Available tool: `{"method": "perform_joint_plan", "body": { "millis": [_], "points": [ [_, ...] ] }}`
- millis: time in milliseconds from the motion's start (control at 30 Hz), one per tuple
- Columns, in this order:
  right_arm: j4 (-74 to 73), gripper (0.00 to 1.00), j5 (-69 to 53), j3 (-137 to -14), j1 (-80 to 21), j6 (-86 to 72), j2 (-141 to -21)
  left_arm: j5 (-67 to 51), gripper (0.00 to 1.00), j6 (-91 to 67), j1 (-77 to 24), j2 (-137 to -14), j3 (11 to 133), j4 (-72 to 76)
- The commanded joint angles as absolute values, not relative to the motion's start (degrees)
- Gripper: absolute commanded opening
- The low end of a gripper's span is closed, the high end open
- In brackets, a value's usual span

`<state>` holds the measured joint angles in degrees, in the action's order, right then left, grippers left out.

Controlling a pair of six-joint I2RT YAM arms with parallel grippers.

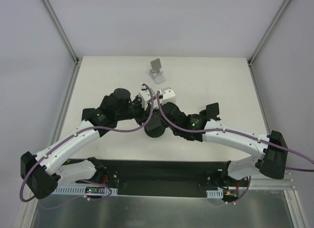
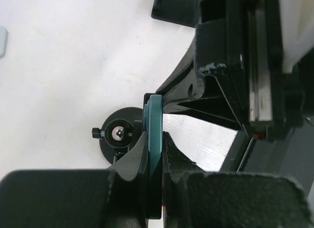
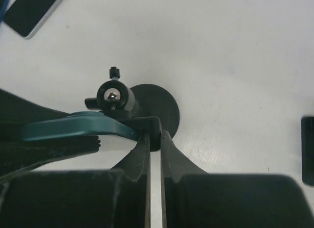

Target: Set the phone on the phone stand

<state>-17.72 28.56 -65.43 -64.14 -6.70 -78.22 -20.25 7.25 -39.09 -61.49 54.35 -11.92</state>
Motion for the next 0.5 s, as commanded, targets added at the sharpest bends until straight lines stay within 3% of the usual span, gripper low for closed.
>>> {"method": "perform_joint_plan", "body": {
  "millis": [0,267,300,400,467],
  "points": [
    [-24.86,0.00,49.28,-68.73,-69.51,-28.72,-76.55,8.50,0.00,3.69,-39.11,-63.28,53.52,-6.95],
    [-25.93,0.00,59.75,-70.22,-84.78,-42.29,-74.98,12.75,0.00,4.13,-41.13,-67.75,50.71,5.01],
    [-25.14,0.05,58.90,-70.14,-85.95,-41.32,-74.19,10.48,0.00,4.22,-41.31,-68.11,50.63,5.18],
    [-23.30,0.40,56.97,-66.37,-89.03,-38.25,-69.81,8.00,0.00,4.13,-41.40,-67.94,49.75,5.19],
    [-18.92,0.54,53.38,-59.63,-89.12,-33.60,-66.29,5.72,0.00,4.74,-41.40,-67.15,50.10,3.44]
  ]
}}
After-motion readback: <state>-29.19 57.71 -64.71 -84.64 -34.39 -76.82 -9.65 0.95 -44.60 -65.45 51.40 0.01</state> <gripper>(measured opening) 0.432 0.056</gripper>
